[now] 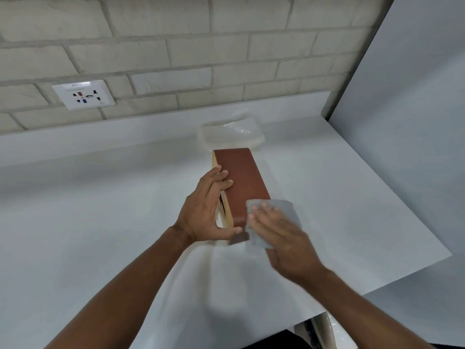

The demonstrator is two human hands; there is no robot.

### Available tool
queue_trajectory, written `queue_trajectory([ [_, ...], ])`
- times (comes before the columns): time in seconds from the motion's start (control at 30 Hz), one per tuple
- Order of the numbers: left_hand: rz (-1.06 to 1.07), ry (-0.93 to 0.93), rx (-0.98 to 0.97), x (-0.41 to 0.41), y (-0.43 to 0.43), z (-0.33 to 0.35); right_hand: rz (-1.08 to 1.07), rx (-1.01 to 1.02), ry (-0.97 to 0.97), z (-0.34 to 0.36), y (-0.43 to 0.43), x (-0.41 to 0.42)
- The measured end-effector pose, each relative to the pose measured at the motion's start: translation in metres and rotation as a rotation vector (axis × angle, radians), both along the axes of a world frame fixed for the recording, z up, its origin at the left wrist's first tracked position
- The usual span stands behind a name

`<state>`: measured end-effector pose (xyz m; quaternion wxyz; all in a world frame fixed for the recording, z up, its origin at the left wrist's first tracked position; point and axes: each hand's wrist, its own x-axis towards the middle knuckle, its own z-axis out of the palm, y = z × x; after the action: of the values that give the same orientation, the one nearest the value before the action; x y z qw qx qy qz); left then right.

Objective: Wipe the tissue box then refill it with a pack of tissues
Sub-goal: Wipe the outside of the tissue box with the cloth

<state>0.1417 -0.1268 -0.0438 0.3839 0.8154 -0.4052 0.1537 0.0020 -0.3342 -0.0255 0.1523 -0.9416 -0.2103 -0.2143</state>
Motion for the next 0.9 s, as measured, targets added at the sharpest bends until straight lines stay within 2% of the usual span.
queue_trajectory([
  [0.1, -0.01, -0.028, 0.024, 0.002, 0.001, -0.002, 0.069, -0.078, -0.031, -0.007, 0.02, -0.003],
  [0.2, 0.0, 0.0, 0.057, 0.002, 0.004, 0.002, -0.047, 0.089, 0.009, -0.006, -0.007, -0.005],
  [0.27, 0.006, 0.047, 0.074, -0.003, 0.006, 0.002, -0.279, 0.417, 0.126, 0.003, -0.021, -0.009],
  [0.33, 0.028, 0.118, 0.119, -0.012, 0.009, 0.0, -0.495, 0.852, 0.282, 0.015, -0.028, -0.009],
  [0.37, 0.053, 0.168, 0.129, -0.018, 0.011, -0.003, -0.534, 1.034, 0.343, 0.017, -0.033, -0.008],
  [0.43, 0.118, 0.298, 0.095, -0.03, 0.017, -0.006, -0.49, 1.206, 0.407, 0.025, -0.039, -0.005],
  [0.63, 0.313, 0.441, 0.123, -0.057, 0.02, -0.011, -0.268, 1.201, 0.475, 0.026, -0.014, -0.008],
  [0.77, 0.336, 0.455, 0.166, -0.062, 0.013, -0.007, -0.275, 1.119, 0.54, 0.024, -0.005, -0.005],
  [0.9, 0.271, 0.784, -0.046, -0.053, 0.01, 0.013, -0.311, 1.198, 0.479, 0.04, -0.008, 0.007],
])
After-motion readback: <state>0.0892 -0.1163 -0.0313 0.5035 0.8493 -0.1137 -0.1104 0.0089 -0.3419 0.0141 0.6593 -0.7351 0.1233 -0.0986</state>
